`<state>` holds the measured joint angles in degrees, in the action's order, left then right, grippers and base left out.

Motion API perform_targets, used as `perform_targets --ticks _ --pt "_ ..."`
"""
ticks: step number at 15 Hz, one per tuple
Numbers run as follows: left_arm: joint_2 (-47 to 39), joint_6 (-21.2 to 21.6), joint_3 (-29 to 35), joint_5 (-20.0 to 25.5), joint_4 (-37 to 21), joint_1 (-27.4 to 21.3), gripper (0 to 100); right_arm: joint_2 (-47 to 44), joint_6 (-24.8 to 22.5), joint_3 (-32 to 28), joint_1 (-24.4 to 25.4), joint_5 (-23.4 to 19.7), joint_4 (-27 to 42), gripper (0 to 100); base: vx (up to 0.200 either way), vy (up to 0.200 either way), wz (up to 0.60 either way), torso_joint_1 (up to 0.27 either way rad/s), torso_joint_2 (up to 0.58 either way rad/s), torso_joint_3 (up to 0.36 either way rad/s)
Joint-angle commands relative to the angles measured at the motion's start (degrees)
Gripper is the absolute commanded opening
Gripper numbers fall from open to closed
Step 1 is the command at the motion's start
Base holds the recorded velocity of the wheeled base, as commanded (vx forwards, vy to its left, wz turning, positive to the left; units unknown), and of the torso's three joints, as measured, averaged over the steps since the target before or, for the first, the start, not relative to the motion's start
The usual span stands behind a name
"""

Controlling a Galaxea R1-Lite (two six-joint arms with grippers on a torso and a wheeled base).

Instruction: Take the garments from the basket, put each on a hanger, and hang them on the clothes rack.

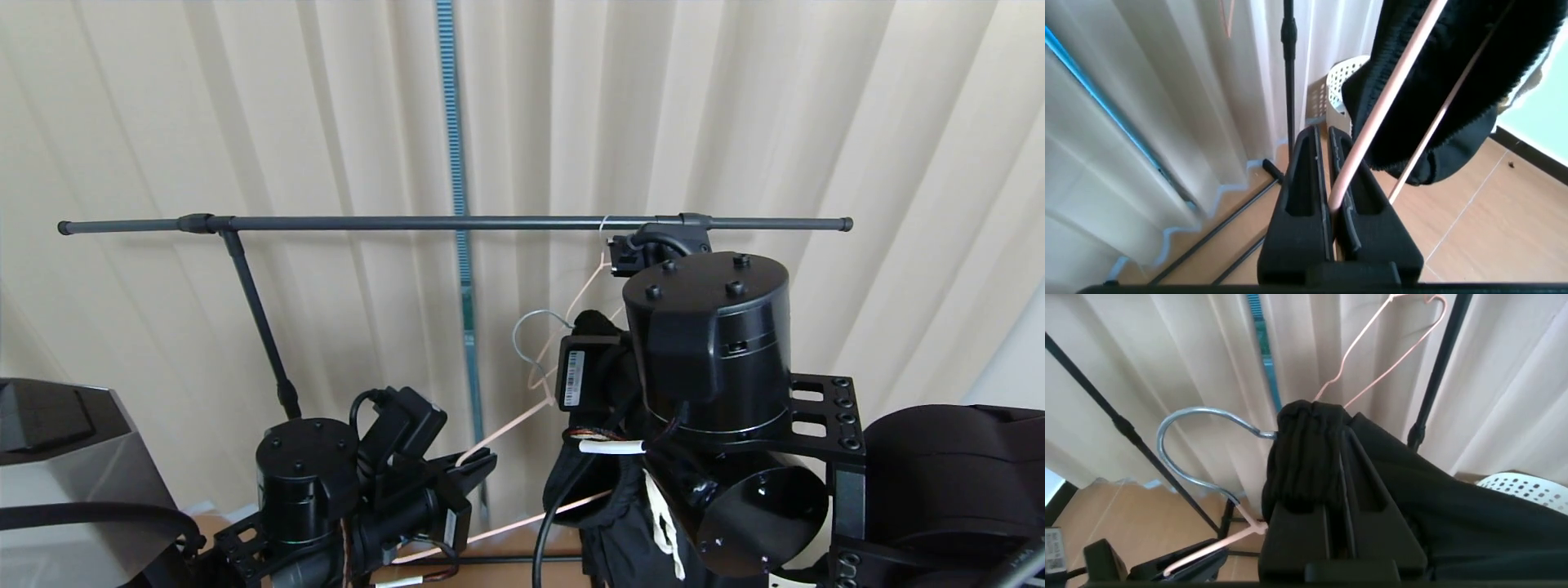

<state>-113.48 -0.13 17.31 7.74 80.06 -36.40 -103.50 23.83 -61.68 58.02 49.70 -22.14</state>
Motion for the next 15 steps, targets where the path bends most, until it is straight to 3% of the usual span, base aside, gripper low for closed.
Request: perform_targets --ticks 1,7,8,15 --pt "-0.07 -0.22 -0.70 -0.01 1.33 0.01 0 0.14 -0.01 -0.10 -0.89 0.05 -0.01 0 0.000 0.000 0.00 0.000 0.00 0.000" --pt "0.10 -0.13 -1.58 -0.01 3.88 -0.07 0 0.05 0.07 0.34 -0.89 0.05 -0.01 0 0.000 0.000 0.00 0.000 0.00 0.000" --pt "0.10 -0.13 -1.75 0.17 3.97 -0.07 0 0.05 -0.01 0.34 -0.89 0.05 -0.01 100 0.000 0.000 0.00 0.000 0.00 0.000" --pt "0.10 -0.13 -2.37 0.26 5.11 -0.16 0 0.23 -0.19 0.25 -3.00 0.13 0.08 100 0.000 0.000 0.00 0.000 0.00 0.000"
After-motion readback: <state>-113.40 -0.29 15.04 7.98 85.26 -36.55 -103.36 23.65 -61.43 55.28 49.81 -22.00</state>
